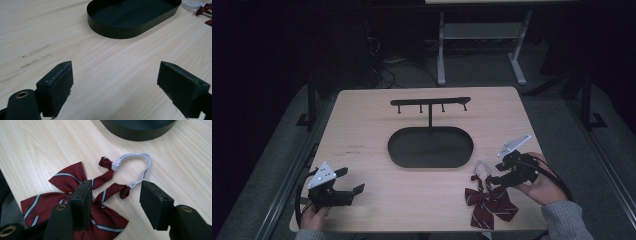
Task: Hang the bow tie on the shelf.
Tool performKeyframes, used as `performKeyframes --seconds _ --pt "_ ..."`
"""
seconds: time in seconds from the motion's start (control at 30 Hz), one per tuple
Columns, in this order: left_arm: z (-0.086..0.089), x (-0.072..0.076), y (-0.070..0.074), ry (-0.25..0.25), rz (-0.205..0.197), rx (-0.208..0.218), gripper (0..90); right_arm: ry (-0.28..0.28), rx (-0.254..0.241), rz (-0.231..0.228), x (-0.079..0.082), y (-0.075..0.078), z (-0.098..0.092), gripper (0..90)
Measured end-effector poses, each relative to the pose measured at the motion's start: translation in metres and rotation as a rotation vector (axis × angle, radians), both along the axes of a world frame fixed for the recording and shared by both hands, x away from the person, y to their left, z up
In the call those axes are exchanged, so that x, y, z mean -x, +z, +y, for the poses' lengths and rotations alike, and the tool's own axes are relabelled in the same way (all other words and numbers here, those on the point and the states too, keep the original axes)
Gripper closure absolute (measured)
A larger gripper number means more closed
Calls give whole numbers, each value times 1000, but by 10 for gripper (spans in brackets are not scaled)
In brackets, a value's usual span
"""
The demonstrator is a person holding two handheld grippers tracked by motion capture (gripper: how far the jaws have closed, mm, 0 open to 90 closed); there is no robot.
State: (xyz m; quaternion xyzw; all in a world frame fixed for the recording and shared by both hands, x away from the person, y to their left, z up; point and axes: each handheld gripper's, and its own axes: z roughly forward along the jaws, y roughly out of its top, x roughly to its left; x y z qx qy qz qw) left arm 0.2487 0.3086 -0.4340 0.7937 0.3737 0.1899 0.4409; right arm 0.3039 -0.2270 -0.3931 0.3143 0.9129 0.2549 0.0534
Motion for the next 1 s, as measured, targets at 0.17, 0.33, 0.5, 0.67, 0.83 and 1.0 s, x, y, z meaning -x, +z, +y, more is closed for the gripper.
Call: performKeyframes --seconds 0.17,0.33,0.5,0.67,0.83,1.0 --pt "-1 0 0 -1 3 0 131 5 8 11 -13 3 6 432" --pt "-1 0 0 -5 1 -4 131 13 23 22 -21 3 11 435" --pt "-1 0 0 1 -1 6 131 11 34 37 -33 1 16 445" --pt "-1 0 1 -1 -3 4 131 6 52 49 -40 -4 18 461" --pt "-1 0 1 0 -6 5 131 -3 66 68 -50 -11 20 480" --pt "-1 0 1 1 -4 7 131 -19 84 79 -59 -18 22 514"
